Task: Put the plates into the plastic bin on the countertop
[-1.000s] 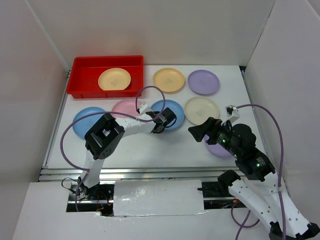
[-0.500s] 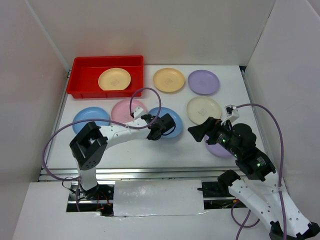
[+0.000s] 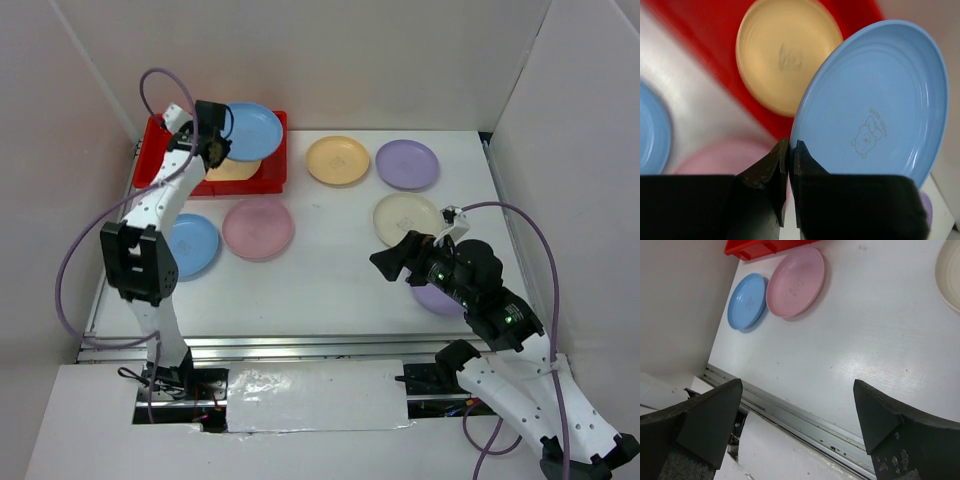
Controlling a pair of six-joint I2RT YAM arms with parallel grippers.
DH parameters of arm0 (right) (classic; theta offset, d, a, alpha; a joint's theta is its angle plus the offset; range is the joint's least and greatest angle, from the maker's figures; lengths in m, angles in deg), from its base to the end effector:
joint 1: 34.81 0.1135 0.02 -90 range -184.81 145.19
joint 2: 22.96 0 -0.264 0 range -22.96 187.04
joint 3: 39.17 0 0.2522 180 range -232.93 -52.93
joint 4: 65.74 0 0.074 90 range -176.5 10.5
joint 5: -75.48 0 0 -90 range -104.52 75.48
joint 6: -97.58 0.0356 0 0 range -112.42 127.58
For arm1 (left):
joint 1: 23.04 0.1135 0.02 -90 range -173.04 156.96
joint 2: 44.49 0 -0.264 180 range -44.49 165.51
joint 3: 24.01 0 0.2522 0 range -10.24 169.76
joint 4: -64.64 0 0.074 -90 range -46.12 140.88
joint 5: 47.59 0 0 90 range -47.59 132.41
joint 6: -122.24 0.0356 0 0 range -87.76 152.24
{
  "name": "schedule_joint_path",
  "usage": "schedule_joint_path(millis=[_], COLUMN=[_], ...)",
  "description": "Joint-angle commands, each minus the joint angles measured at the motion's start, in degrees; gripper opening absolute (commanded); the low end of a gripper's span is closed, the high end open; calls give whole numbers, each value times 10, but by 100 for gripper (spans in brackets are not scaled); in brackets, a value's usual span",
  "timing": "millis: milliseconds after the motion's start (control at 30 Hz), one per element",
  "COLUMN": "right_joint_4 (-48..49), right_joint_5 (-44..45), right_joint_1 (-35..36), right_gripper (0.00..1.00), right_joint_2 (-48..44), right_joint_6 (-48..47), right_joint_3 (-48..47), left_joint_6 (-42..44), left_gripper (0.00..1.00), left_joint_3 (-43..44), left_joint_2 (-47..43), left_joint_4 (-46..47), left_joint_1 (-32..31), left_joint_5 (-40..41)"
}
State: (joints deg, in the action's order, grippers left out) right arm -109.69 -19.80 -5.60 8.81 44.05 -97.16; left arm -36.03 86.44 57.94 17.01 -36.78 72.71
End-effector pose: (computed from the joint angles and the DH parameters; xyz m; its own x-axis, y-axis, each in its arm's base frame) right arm 0.1084 0.0644 0.3306 -0.5481 0.3717 -0.7493 -0.2943 0.7529 0.5887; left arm 0.3999 -0.0793 0.3397 -0.0691 -0.8088 -0.5840 -0.6392 0.4854 -0.5966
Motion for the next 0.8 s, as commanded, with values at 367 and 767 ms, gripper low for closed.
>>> schedule_joint_path(millis=[367,767], right_joint_4=[13,28], right_joint_5=[-3,-24], right_joint_1=[0,5], right_gripper=[100,100], right_joint_2=[20,42], right_joint_6=[-35,-26], right_joint_3=[-20,-23], left_joint_6=[126,153], left_gripper=[0,86], left_joint_3=[244,233], left_joint_2=[234,220], left_joint_4=[2,-13], left_joint_1=[131,136], left_joint_5=[-120,-96])
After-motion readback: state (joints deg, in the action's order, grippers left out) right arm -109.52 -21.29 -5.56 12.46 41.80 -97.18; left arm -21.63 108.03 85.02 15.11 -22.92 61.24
